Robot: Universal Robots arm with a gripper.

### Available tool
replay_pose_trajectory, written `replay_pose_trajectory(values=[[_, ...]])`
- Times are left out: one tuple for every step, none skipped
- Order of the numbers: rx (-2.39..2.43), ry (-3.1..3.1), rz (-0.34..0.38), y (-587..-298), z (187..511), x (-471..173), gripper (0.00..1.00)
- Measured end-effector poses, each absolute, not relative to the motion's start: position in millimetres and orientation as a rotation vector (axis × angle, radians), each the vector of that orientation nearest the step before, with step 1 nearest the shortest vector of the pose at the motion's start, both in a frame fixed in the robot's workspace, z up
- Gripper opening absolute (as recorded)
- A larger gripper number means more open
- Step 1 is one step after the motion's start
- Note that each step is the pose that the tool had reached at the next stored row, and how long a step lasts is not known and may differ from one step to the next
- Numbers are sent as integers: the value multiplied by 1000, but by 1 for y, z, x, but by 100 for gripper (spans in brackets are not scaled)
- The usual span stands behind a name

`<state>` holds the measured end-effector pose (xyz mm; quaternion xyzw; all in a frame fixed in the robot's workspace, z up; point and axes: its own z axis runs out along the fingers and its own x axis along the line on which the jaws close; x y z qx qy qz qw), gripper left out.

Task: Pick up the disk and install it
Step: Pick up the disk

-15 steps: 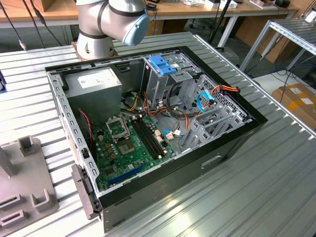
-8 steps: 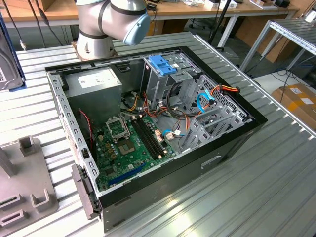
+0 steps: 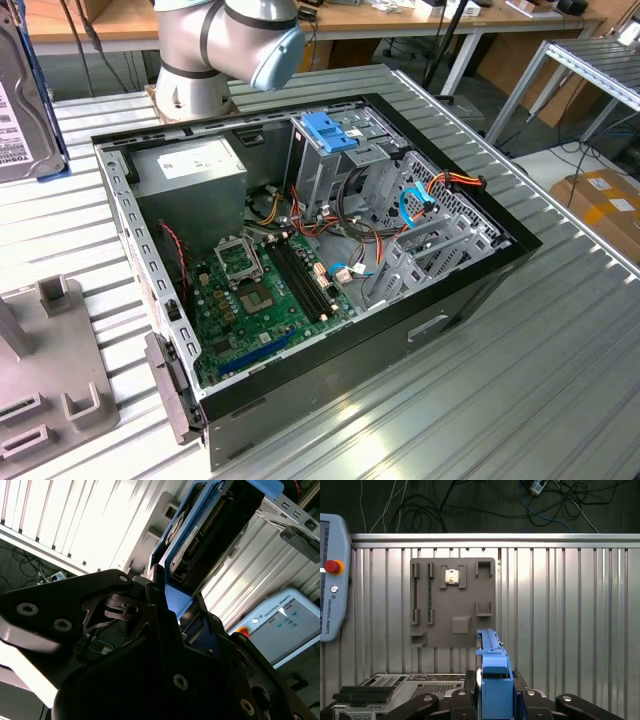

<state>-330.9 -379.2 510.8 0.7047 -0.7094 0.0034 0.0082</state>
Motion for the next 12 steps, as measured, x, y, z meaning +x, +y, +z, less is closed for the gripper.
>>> replay_pose_trajectory(values=[[2202,-2217,11,-379,511,-328,36],[2202,-2217,11,-379,511,-326,36],[2203,-2217,11,-379,511,-325,36],[2202,-2217,11,-379,511,-322,36],[2202,-2217,11,-379,511,-321,36],[2202,-2217,11,-379,511,-317,36],[2203,-2217,11,-379,511,-313,36],[2203,-2217,11,-379,511,-310,36],[2203,-2217,11,-379,511,-307,36],[2203,-2217,11,-379,511,-305,36],[2203,-2217,11,-379,511,-302,36],[2202,-2217,11,-379,511,-299,36]])
